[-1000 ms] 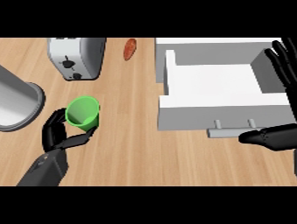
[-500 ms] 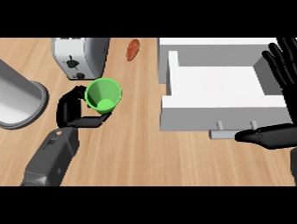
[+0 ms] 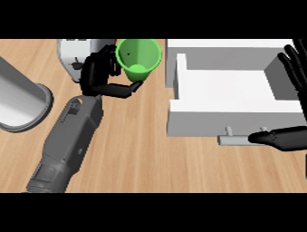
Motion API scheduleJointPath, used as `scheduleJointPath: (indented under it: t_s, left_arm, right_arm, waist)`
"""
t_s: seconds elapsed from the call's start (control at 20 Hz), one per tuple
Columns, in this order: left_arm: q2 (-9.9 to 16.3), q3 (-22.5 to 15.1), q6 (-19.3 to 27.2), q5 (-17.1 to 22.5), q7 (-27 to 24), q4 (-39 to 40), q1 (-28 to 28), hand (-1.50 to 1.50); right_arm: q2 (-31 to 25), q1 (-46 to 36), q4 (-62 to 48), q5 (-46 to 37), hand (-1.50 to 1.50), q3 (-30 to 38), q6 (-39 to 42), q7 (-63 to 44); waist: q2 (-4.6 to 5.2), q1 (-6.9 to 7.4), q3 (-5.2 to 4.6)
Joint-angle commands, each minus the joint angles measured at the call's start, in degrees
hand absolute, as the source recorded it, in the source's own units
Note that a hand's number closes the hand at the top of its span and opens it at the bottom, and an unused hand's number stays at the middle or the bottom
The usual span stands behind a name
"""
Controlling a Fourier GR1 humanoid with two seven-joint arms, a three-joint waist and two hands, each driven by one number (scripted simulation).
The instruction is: Pick up the cup, place it into the drawer and close the drawer
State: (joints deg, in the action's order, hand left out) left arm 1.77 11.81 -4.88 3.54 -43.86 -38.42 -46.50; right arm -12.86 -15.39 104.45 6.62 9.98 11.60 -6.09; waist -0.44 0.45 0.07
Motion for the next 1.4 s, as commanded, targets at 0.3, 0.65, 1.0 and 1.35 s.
scheduleJointPath:
  t_s: [0.3, 0.65, 1.0, 1.35]
  left_arm:
    - [-1.75, -8.19, 13.18, 3.60, 21.39, -6.81, -16.02, 1.50]
    - [-1.77, -15.39, 22.48, 8.58, 24.66, 7.01, -26.27, 1.50]
    - [-1.77, -21.43, 26.68, 10.98, 30.34, 17.26, -31.51, 1.50]
    - [-1.77, -27.57, 19.44, 11.15, 32.10, 23.33, -31.75, 1.50]
  right_arm:
    - [0.15, 0.23, 1.12, -0.93, -1.50, -0.33, -0.62, -0.17]
    - [-0.54, -2.44, -5.52, 0.52, -1.50, 1.15, 1.58, 4.71]
    - [1.25, 0.58, -0.04, 0.35, -1.50, -1.80, 1.67, 3.30]
    - [1.18, -6.12, -1.82, 0.37, -1.50, -2.41, 0.79, 1.61]
  waist:
    - [0.29, -1.39, -0.05]
    - [1.21, -3.34, 0.01]
    - [1.42, -5.93, 0.05]
    - [2.76, -9.26, 0.08]
